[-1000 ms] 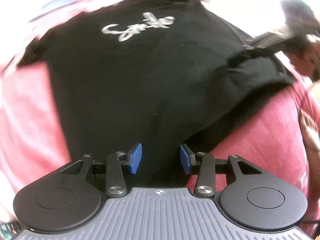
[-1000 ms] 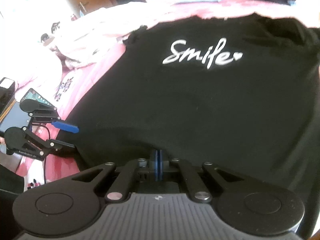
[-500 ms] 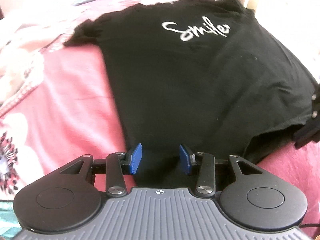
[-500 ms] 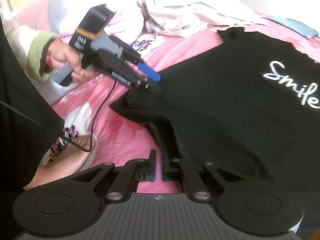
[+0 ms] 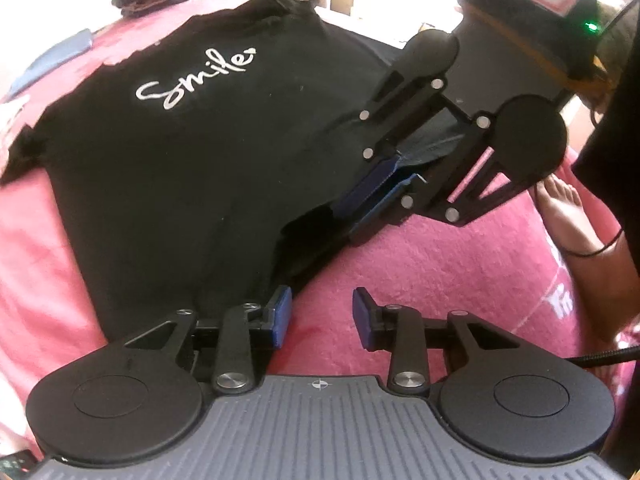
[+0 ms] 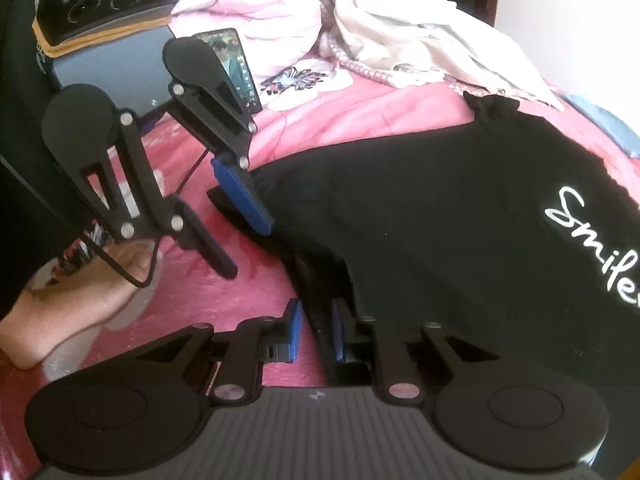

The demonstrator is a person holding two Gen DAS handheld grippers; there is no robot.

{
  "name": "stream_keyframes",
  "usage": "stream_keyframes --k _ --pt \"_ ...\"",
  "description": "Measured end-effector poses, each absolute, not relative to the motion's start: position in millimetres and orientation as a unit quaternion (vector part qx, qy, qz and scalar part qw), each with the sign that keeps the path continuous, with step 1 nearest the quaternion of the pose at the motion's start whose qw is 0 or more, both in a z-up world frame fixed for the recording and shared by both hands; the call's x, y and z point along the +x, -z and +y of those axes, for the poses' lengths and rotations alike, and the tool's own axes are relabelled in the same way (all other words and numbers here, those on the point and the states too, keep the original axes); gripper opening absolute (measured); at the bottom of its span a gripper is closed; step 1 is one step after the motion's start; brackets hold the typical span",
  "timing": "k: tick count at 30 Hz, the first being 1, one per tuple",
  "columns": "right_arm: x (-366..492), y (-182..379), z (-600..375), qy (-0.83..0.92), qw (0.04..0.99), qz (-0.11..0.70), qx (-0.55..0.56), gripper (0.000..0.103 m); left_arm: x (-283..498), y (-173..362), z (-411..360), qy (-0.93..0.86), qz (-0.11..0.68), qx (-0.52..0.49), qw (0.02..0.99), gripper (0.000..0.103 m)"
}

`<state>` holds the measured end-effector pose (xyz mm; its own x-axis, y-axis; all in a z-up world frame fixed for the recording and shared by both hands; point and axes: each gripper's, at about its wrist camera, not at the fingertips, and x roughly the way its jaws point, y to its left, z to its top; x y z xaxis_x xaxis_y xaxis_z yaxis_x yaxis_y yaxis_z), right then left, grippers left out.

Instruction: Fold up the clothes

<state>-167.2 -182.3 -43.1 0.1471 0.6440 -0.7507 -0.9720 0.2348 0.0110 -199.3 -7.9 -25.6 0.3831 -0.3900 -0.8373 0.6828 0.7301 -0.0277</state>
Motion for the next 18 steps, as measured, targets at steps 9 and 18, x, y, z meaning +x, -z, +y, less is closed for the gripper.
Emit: stream_keyframes --k 9,18 --pt "-170 57 -178 -0.551 0.714 0.326 -0.284 0.018 -192 44 -19 0.319 0.431 0.225 0.813 0.034" --pt "-171 52 -183 -0.564 0.710 0.319 -0.275 0.002 -199 49 -20 0.312 0.411 0.270 0.813 0.000"
